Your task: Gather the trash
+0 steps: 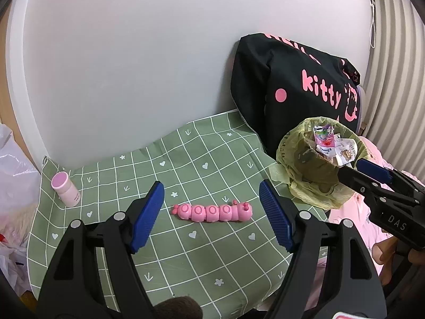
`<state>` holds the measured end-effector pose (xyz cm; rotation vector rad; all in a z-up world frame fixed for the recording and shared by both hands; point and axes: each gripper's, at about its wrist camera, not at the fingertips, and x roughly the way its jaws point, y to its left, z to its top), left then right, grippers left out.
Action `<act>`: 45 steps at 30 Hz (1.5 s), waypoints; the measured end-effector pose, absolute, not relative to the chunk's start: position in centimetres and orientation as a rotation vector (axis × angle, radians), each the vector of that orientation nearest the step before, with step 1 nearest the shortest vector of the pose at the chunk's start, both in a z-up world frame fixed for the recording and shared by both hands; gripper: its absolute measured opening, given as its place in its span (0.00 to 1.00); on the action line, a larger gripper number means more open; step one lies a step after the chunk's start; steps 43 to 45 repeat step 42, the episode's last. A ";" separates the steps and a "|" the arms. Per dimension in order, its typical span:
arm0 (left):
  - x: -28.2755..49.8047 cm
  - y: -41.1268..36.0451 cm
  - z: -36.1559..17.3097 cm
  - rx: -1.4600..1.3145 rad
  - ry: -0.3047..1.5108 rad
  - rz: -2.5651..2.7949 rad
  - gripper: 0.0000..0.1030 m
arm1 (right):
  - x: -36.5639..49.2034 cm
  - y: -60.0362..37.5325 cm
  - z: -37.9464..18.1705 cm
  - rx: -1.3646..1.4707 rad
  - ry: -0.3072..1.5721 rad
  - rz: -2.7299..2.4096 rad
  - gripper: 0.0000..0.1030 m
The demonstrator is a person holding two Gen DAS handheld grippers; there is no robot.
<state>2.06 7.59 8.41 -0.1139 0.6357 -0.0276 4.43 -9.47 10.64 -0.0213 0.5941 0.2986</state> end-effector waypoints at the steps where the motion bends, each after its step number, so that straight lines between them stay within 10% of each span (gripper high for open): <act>1: 2.0 7.5 8.4 -0.114 0.636 -0.028 0.68 | 4.4 -9.5 10.6 -0.023 0.593 0.299 0.56; 33: 2.3 7.6 7.9 -0.085 0.622 -0.029 0.68 | 4.2 -10.2 10.6 -0.004 0.598 0.270 0.56; 45: 6.0 19.5 -1.2 -0.362 0.846 0.317 0.77 | 10.9 -2.6 6.1 -0.285 0.709 0.683 0.59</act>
